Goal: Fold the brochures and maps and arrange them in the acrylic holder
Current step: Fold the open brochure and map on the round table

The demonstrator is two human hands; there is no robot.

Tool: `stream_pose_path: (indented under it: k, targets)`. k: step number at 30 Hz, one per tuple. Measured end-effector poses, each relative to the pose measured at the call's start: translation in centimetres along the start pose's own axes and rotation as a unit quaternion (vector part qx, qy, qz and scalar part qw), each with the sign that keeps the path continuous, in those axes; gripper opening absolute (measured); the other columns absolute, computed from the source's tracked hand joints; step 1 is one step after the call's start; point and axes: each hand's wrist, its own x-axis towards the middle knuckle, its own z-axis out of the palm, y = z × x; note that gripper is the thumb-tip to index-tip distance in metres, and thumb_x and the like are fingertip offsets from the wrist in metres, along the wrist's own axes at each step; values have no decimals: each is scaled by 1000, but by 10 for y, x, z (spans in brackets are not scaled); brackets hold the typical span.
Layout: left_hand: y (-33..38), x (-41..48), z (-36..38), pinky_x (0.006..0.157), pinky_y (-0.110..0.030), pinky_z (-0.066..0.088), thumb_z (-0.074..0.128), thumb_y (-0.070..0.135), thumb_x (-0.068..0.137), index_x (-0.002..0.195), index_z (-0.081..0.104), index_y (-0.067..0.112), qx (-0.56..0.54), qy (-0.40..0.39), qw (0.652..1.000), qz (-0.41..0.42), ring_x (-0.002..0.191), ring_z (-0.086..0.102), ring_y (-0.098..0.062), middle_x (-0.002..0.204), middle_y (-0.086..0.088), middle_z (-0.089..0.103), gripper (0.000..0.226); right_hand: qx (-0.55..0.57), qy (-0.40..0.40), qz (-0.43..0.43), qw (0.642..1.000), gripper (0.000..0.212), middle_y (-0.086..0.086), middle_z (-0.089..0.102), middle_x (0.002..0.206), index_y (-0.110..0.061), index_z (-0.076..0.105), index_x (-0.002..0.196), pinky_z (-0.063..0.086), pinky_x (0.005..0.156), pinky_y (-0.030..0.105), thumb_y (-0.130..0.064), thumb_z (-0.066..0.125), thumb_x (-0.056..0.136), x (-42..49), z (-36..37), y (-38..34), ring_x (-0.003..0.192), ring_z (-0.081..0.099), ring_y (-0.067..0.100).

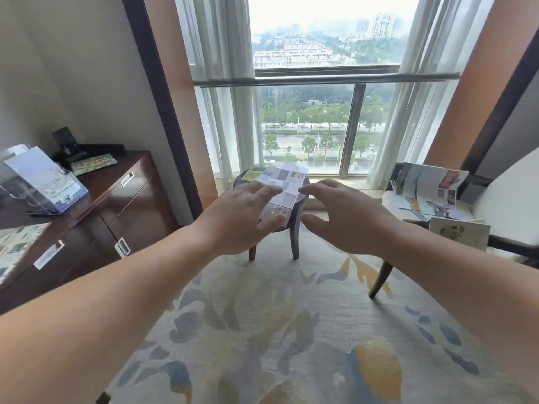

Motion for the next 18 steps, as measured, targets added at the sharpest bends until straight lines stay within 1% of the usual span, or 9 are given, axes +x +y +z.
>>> stream_pose_path:
  k: [2, 5, 7, 9, 11, 14, 18]
  targets:
    - [-17, 27, 10, 110, -42, 34, 39, 57, 95, 147, 31, 32, -2, -11, 1000, 0, 137, 35, -18, 151, 5, 37, 59, -1, -11, 1, 1000, 57, -7, 41, 151, -31, 38, 146, 43, 92, 35, -50, 50, 94, 30, 8, 14, 130, 47, 19]
    - [-47, 71, 22, 110, -42, 32, 37, 58, 95, 148, 31, 32, -6, -16, 1000, 4, 138, 34, -20, 152, 5, 37, 60, -7, -23, 11, 1000, 58, -7, 40, 151, -31, 37, 147, 43, 96, 36, -51, 50, 94, 77, 19, 31, 131, 47, 19]
    - [-69, 103, 27, 110, -41, 31, 38, 58, 94, 148, 31, 32, -12, -8, 1000, 13, 138, 34, -20, 151, 4, 37, 60, -15, -15, 11, 1000, 58, -7, 41, 150, -30, 38, 147, 44, 94, 34, -50, 50, 94, 110, 23, 42, 130, 48, 19]
    - [-90, 137, 31, 109, -40, 31, 37, 59, 95, 148, 30, 32, -14, -5, 1000, 25, 137, 35, -19, 150, 3, 38, 61, -22, -6, 13, 1000, 57, -6, 41, 150, -30, 38, 146, 42, 88, 32, -50, 51, 94, 146, 23, 53, 128, 50, 19]
    - [-111, 166, 36, 111, -42, 31, 36, 59, 95, 149, 29, 32, -20, -14, 999, 29, 138, 33, -18, 151, 4, 37, 61, -27, -6, 14, 1000, 58, -7, 41, 150, -32, 36, 147, 40, 83, 29, -51, 50, 94, 178, 24, 64, 128, 50, 18]
    - [-138, 207, 48, 112, -43, 29, 36, 59, 94, 148, 28, 34, -27, -33, 999, 28, 141, 30, -17, 154, 7, 33, 60, -24, -19, 24, 999, 60, -9, 38, 152, -35, 32, 148, 41, 87, 31, -53, 49, 93, 220, 32, 82, 130, 47, 18]
    - [-169, 259, 64, 111, -40, 28, 37, 60, 94, 148, 28, 35, -33, -49, 998, 27, 140, 30, -17, 153, 7, 34, 60, -24, -35, 40, 998, 61, -11, 36, 152, -36, 31, 148, 41, 85, 31, -55, 49, 93, 271, 46, 112, 130, 47, 17]
